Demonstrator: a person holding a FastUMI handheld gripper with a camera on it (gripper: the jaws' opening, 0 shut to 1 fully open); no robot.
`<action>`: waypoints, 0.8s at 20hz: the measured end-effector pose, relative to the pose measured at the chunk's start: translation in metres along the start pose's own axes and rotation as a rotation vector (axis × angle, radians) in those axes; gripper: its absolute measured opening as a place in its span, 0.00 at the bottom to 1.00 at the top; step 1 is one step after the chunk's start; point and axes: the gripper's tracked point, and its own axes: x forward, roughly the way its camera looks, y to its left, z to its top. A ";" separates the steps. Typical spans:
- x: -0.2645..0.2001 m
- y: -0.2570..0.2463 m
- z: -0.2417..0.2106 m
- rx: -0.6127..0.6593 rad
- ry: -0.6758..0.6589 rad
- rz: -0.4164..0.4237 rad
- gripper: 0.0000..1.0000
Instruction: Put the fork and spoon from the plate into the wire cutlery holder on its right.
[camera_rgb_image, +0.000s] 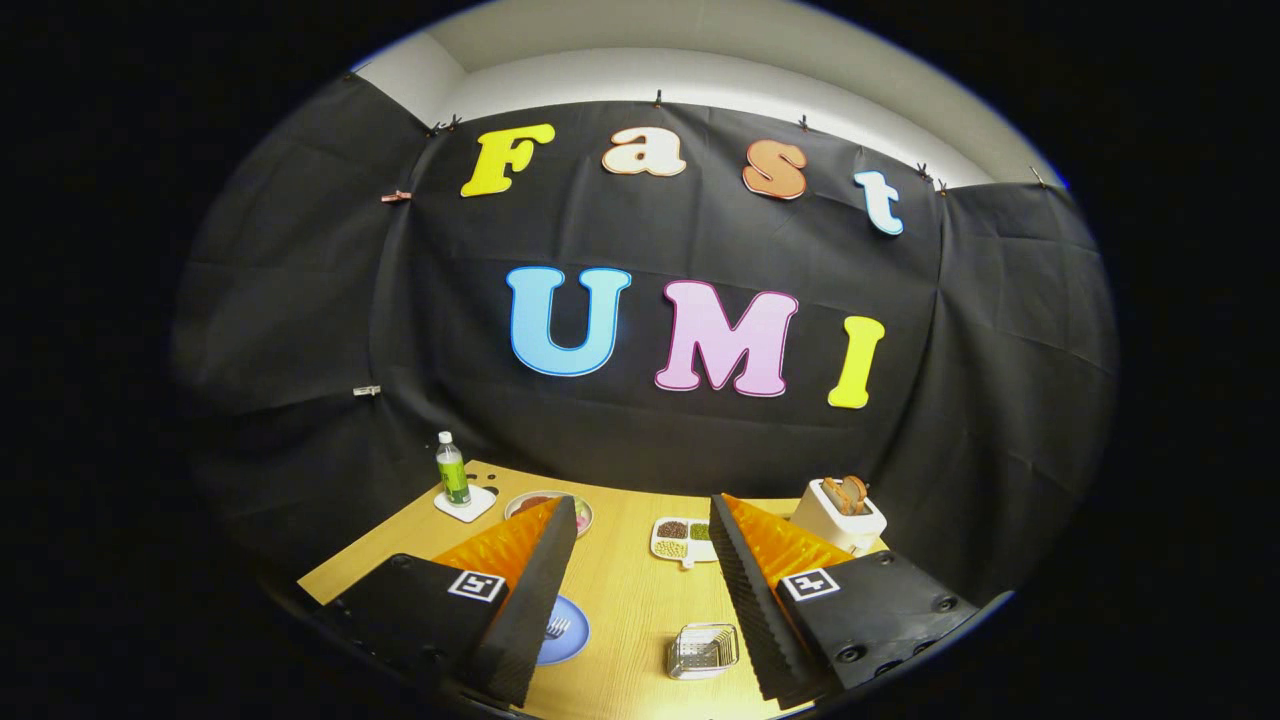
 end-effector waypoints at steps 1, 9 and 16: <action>0.001 0.000 -0.001 0.000 0.004 0.002 0.85; 0.016 0.043 -0.044 0.046 0.173 0.141 0.85; 0.022 0.101 -0.129 0.120 0.467 0.300 0.85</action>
